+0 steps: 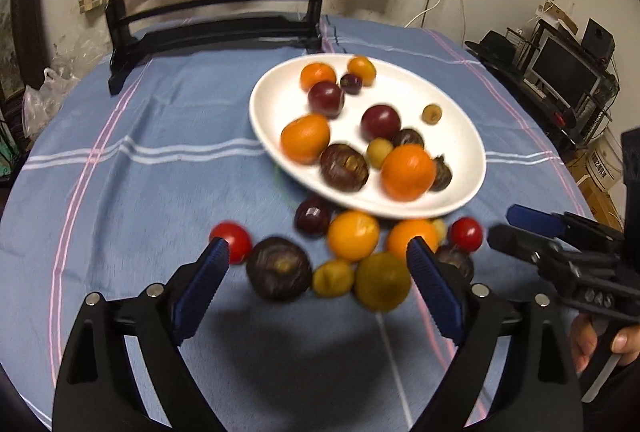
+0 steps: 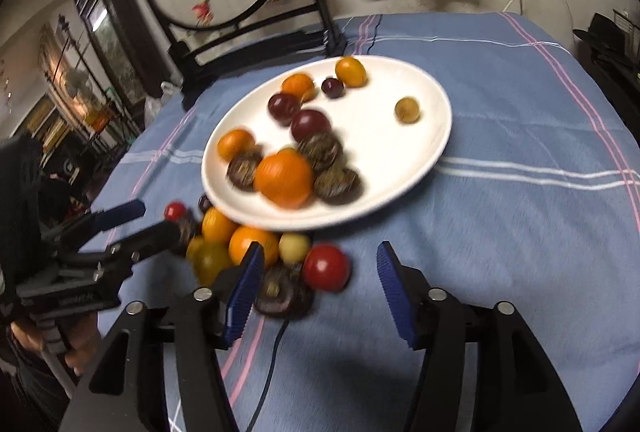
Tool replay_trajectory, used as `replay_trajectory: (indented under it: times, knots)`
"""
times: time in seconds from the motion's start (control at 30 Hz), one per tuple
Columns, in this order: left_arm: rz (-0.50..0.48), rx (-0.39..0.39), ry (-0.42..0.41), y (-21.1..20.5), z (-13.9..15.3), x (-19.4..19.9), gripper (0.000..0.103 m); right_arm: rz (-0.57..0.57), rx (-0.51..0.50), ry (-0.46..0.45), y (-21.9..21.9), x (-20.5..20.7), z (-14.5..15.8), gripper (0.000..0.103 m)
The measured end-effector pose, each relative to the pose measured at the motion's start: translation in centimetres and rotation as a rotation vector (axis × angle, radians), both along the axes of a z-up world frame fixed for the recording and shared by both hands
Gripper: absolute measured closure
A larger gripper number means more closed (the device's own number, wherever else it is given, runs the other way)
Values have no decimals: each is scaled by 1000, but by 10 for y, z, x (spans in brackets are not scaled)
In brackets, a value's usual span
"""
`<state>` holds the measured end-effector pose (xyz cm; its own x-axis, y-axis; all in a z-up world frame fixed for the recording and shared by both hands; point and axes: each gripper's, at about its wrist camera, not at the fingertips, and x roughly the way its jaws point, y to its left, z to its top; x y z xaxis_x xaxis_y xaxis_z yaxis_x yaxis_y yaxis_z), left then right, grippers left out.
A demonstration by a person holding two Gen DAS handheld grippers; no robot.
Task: Organize fruits
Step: 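Lower the tangerine and yellow plum onto the plate and open both tools, then grasp a mangosteen with the right tool while the left tool grasps another mangosteen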
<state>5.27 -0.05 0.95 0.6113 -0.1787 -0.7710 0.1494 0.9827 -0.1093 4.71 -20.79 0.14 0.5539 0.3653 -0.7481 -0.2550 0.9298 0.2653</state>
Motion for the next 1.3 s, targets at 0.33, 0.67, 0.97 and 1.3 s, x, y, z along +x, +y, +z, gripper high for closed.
replay_trajectory:
  times: [0.33, 0.67, 0.97, 1.3]
  knots:
    - [19, 17, 2, 17, -15, -8, 15, 110, -147, 51, 42, -25, -18, 41]
    - [22, 22, 11, 21, -16, -7, 15, 58, -296, 46, 66, -6, -29, 58]
    - [12, 44, 32, 18, -20, -6, 15, 53, -170, 45, 49, -11, -24, 60]
    - [13, 137, 35, 20, -28, -3, 15, 82, -72, -14, 31, -29, -1, 60]
